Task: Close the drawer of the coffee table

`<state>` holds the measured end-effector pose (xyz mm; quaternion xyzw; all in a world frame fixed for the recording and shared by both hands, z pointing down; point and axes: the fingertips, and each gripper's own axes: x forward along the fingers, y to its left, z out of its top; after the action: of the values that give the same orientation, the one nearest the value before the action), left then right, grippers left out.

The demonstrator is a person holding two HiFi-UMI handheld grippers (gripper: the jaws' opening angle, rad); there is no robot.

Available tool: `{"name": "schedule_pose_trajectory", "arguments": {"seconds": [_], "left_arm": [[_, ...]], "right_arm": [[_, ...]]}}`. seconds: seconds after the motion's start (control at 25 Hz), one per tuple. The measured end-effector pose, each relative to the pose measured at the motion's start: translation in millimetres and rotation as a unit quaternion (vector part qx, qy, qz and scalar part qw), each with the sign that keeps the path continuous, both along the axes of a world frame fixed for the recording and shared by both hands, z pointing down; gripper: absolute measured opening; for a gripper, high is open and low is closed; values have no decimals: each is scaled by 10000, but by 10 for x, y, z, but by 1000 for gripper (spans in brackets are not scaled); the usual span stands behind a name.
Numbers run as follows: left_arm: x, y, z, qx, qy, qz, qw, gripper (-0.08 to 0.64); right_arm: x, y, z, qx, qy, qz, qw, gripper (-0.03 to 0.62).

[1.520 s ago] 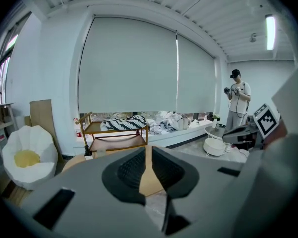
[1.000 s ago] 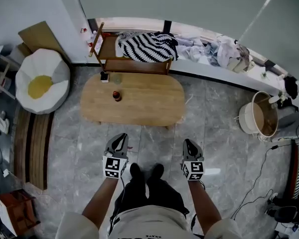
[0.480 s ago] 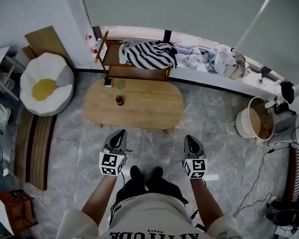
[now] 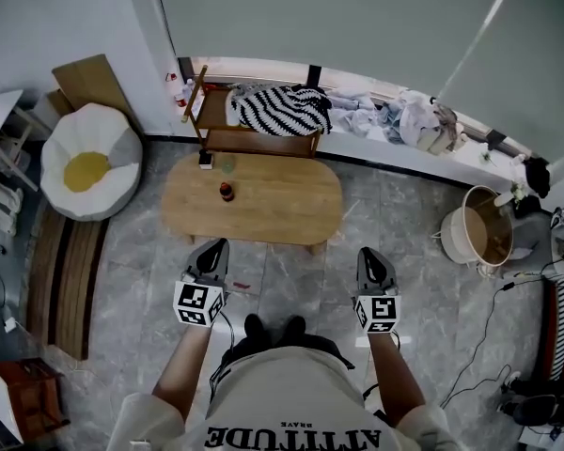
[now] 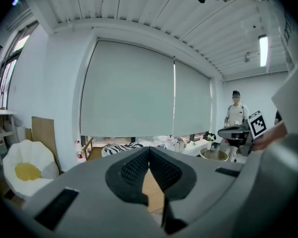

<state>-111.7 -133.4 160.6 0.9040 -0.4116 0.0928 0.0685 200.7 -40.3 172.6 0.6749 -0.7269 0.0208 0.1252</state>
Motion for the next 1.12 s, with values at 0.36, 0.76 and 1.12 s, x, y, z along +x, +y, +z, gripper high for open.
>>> {"name": "schedule_pose_trajectory", "arguments": {"seconds": [0.36,0.76,1.12], "left_arm": [[-110,58,-174,215,-41,-4,9998,21],[-198,38,-193,290,-190,-1,9994,21],[-131,50,-160,249,-154,-22,9996,21]], "right_arm": [[82,83,-213,171,82,50,9998,32],[195,121,-314,155,85,136,9998,20],[278,146,-209,87,4,170,9998,20]]}}
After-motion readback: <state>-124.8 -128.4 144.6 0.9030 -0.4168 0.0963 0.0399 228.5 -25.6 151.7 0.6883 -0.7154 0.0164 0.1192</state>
